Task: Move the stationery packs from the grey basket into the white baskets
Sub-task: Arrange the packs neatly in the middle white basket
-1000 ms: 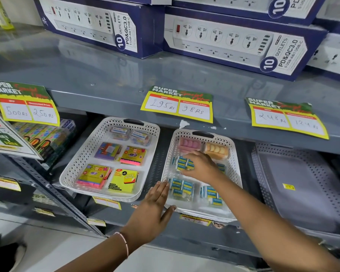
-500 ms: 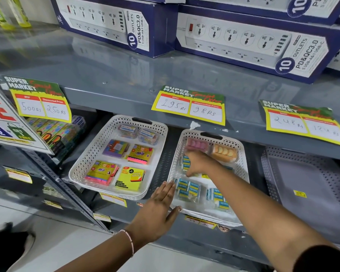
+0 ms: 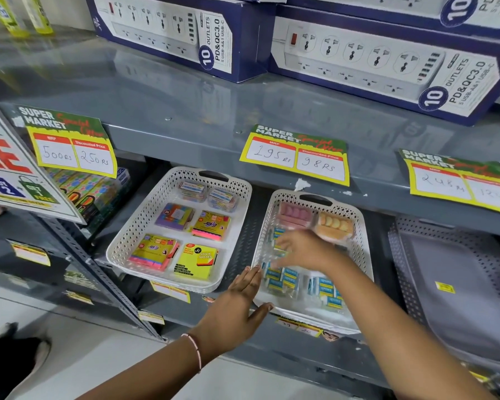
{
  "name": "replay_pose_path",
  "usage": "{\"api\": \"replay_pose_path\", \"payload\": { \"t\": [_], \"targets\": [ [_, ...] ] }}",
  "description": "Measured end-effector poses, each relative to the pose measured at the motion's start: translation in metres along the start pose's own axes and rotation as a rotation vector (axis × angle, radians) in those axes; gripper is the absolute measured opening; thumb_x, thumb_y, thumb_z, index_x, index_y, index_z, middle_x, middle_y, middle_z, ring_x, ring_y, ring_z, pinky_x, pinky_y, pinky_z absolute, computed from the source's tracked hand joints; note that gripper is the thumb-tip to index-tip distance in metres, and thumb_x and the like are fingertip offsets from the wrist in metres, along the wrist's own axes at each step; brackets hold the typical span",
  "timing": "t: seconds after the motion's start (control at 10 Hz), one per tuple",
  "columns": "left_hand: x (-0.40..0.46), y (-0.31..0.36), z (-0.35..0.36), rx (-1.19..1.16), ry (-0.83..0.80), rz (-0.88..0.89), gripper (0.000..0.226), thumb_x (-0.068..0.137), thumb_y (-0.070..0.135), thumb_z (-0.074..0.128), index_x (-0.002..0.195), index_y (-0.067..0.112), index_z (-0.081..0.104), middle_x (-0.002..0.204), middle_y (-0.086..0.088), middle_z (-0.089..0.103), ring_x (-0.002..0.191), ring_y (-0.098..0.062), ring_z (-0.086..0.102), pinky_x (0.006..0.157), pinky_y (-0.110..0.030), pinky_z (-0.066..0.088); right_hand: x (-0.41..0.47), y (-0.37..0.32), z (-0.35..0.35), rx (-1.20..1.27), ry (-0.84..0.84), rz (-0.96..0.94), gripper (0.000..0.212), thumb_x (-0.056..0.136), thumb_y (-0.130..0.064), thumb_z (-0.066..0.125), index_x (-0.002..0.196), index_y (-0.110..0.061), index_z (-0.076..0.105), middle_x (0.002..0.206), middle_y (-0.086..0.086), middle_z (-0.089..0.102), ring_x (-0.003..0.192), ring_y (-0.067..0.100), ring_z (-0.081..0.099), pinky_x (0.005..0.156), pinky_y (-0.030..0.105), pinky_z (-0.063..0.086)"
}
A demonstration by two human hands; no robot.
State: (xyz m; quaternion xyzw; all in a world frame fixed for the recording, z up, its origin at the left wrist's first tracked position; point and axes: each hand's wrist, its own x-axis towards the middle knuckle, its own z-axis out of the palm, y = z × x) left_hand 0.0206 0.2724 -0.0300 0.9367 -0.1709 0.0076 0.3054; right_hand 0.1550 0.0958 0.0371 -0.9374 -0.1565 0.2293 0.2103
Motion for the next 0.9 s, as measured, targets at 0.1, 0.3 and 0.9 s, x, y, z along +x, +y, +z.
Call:
{"api": "replay_pose_path", "payload": {
  "t": [0.1, 0.3, 0.9],
  "targets": [
    [0.001, -0.004, 0.0, -0.051, 0.023, -0.003, 0.078, 0.095, 0.053, 0.048, 0.154, 0.015, 0.015, 0.157, 0.009, 0.008, 0.144, -0.004, 0.004, 0.11, -0.009, 0.003, -0.016, -0.004, 0.021, -0.161, -0.123, 0.041, 0.085, 0.056, -0.043, 0.087, 0.131, -0.019, 0.056, 0.132, 0.004, 0.06, 0.112, 0.023, 0.061, 0.094, 0.037, 0.053],
    [0.0, -0.015, 0.005, -0.154, 0.081, -0.094, 0.092, 0.087, 0.057, 0.06, 0.154, 0.013, 0.015, 0.158, 0.005, 0.012, 0.143, -0.005, 0.016, 0.106, -0.004, 0.009, -0.011, -0.012, 0.043, -0.33, -0.098, 0.082, 0.078, 0.059, -0.033, 0.085, 0.128, -0.018, 0.052, 0.123, 0.009, 0.059, 0.106, 0.029, 0.062, 0.086, 0.041, 0.056],
    [0.008, -0.062, -0.139, -0.416, 0.443, -0.234, 0.052, 0.096, 0.038, 0.055, 0.145, 0.024, 0.043, 0.124, 0.008, 0.064, 0.09, 0.002, 0.064, 0.084, -0.021, 0.047, -0.056, -0.025, 0.054, 0.098, 0.203, 0.161, 0.091, 0.078, -0.038, 0.078, 0.153, -0.028, 0.027, 0.152, 0.002, 0.042, 0.138, 0.021, 0.042, 0.109, 0.033, 0.038]
  ]
}}
